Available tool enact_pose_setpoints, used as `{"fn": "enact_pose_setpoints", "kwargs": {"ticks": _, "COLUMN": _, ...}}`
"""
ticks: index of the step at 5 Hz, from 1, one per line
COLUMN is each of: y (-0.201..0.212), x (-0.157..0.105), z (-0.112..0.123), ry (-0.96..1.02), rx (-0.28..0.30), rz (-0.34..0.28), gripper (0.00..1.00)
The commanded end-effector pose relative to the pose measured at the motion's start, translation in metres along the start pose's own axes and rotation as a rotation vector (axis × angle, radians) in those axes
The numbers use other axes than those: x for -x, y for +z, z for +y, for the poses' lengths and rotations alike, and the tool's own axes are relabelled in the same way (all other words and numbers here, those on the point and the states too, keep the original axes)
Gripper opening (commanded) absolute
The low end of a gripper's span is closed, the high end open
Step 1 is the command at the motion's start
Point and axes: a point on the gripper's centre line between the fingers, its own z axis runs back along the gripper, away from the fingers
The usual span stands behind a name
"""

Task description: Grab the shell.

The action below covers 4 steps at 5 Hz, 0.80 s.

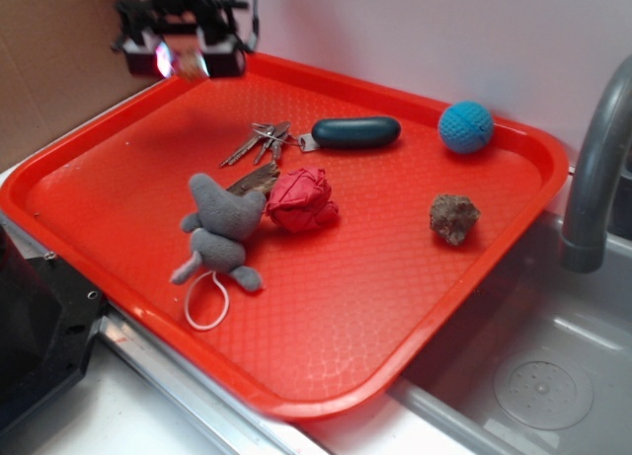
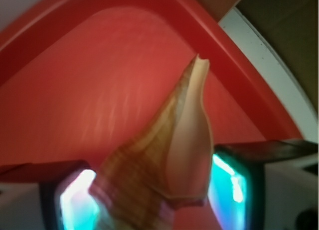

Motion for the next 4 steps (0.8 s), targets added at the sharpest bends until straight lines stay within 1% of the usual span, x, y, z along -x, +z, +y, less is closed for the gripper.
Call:
{"fn": "enact_pose_setpoints", "kwargs": {"ticks": 1, "y": 0.119, "x": 0.056, "z": 0.038, "ry": -0.254, "rx": 0.164, "rz": -0.042, "gripper": 0.00}}
{"fn": "enact_pose_setpoints", "kwargs": {"ticks": 2, "y": 0.147, "x": 0.079, "z": 0.020, "ry": -0.359, "rx": 0.086, "rz": 0.044, "gripper": 0.00}}
{"fn": "enact_pose_setpoints", "kwargs": {"ticks": 3, "y": 0.160, "x": 0.103, "z": 0.020, "ry": -0.415, "rx": 0.033, "rz": 0.049, "gripper": 0.00}}
{"fn": "enact_pose_setpoints", "kwargs": {"ticks": 4, "y": 0.164, "x": 0.109, "z": 0.025, "ry": -0.431, "rx": 0.011, "rz": 0.024, "gripper": 0.00}}
